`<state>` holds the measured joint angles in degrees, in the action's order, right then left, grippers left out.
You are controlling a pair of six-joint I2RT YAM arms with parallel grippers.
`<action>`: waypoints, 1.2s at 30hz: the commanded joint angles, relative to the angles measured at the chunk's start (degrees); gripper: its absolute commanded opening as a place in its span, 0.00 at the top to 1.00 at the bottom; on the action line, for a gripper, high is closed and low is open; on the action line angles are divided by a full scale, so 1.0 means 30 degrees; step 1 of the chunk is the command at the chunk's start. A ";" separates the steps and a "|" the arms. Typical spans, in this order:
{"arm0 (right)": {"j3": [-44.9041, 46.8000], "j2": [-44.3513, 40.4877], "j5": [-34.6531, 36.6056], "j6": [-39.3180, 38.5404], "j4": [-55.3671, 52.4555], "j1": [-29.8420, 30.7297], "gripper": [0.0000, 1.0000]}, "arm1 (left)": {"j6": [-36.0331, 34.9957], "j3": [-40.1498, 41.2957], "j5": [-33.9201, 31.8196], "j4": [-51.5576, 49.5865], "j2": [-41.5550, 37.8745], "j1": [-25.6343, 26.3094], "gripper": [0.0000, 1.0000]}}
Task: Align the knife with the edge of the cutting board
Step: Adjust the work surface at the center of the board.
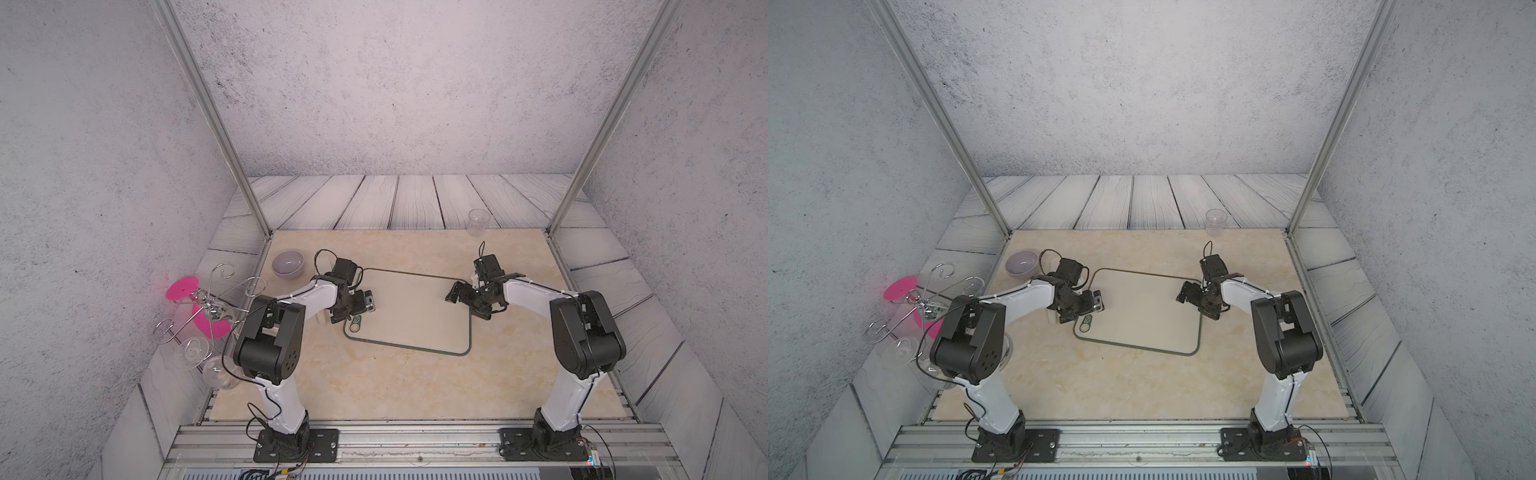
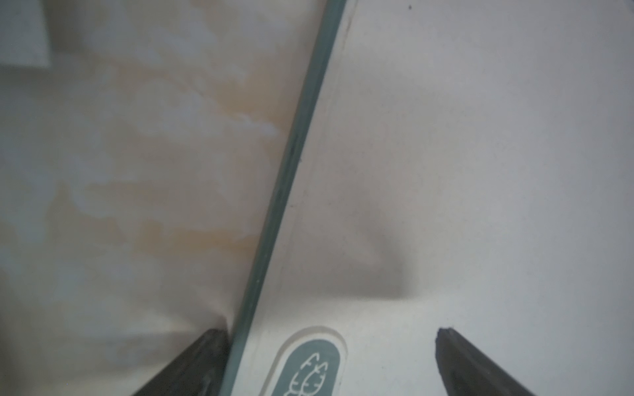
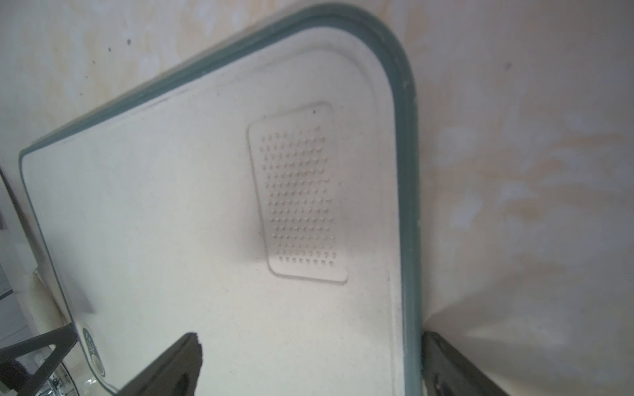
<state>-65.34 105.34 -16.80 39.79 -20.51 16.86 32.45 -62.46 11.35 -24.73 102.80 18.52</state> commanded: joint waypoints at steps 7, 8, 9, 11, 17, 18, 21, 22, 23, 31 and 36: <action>-0.0828 0.1396 -0.1170 -0.0833 -0.0813 0.0240 0.01 | 0.1102 0.0609 0.1087 0.0153 -0.0719 0.0995 0.00; -0.0876 0.1439 -0.1121 -0.0866 -0.0875 0.0224 0.01 | 0.1108 0.0605 0.1039 0.0157 -0.0748 0.1024 0.00; -0.0919 0.1433 -0.1089 -0.0918 -0.0894 0.0248 0.01 | 0.1123 0.0589 0.1037 0.0147 -0.0781 0.1028 0.00; -0.0970 0.1447 -0.1093 -0.0959 -0.0897 0.0237 0.01 | 0.1178 0.0533 0.1036 0.0092 -0.0808 0.1032 0.00; -0.1471 0.1826 -0.1154 -0.1184 -0.1158 0.0195 0.01 | 0.1482 0.0656 0.0776 -0.0028 -0.1128 0.1149 0.00; -0.1509 0.1844 -0.1178 -0.1192 -0.1182 0.0163 0.01 | 0.1598 0.0702 0.0737 -0.0096 -0.1199 0.1175 0.00; -0.1696 0.1976 -0.1212 -0.1263 -0.1273 0.0123 0.01 | 0.1821 0.0945 0.0539 -0.0069 -0.1570 0.1315 0.00; -0.1735 0.2017 -0.1240 -0.1279 -0.1277 0.0096 0.01 | 0.1911 0.1035 0.0458 -0.0098 -0.1712 0.1350 0.00; -0.1780 0.2073 -0.1269 -0.1299 -0.1311 0.0085 0.01 | 0.1992 0.1101 0.0437 -0.0098 -0.1824 0.1380 0.00; -0.1957 0.2284 -0.1347 -0.1306 -0.1395 0.0056 0.01 | 0.2161 0.1365 0.0292 -0.0138 -0.2123 0.1612 0.00; -0.1827 0.2008 -0.1142 -0.1277 -0.1436 0.0038 0.01 | 0.1953 0.1083 -0.0112 -0.0508 -0.2093 0.1619 0.00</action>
<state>-71.40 109.49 -16.99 35.92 -23.77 16.25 37.98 -58.65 9.02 -26.81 98.26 22.00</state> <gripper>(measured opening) 0.991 0.997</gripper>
